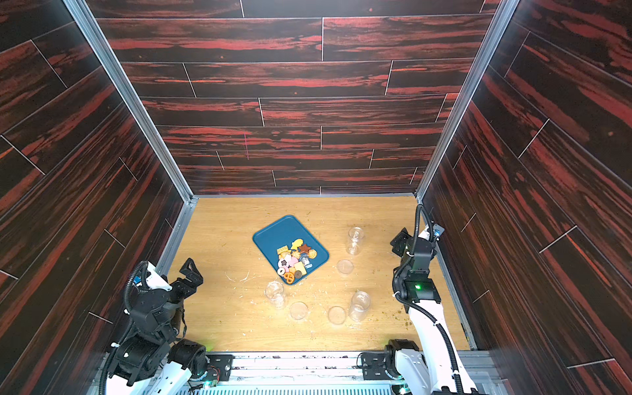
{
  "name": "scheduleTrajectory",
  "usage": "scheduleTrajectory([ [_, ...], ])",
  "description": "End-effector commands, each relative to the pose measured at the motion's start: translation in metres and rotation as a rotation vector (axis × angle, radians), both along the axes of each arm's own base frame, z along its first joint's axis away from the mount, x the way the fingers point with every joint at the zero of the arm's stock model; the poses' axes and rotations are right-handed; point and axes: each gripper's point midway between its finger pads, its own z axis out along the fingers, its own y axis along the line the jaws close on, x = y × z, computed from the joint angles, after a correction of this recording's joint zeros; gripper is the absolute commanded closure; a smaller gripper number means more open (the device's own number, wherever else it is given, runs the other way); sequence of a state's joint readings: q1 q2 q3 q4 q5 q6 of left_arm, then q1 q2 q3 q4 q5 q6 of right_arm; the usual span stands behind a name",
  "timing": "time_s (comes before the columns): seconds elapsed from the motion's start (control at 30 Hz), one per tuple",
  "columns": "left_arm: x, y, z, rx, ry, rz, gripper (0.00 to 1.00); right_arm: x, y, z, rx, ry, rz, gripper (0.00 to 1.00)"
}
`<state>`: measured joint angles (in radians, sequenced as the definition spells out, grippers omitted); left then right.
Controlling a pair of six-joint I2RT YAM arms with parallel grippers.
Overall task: Pour the cookies out of the jar
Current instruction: Reset both arms
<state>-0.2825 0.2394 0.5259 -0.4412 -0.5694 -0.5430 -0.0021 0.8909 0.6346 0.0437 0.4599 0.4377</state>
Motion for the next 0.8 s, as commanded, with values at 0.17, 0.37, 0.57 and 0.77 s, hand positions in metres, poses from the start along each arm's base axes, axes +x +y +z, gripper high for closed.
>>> scheduleTrajectory([
  [0.17, -0.002, 0.003, -0.017, -0.008, 0.034, 0.019, 0.0, -0.002, -0.003, -0.018, 0.024, 0.019, -0.01, 0.19],
  [0.37, -0.007, 0.004, -0.028, -0.011, 0.054, 0.019, 0.0, -0.001, -0.005, -0.038, 0.022, 0.051, -0.011, 0.19],
  [0.57, -0.01, 0.004, -0.035, 0.003, 0.075, 0.015, 0.0, 0.003, -0.014, -0.067, 0.03, 0.09, -0.021, 0.19],
  [0.77, -0.01, 0.004, -0.039, 0.014, 0.094, 0.01, 0.0, 0.014, -0.025, -0.093, 0.036, 0.118, -0.028, 0.2],
])
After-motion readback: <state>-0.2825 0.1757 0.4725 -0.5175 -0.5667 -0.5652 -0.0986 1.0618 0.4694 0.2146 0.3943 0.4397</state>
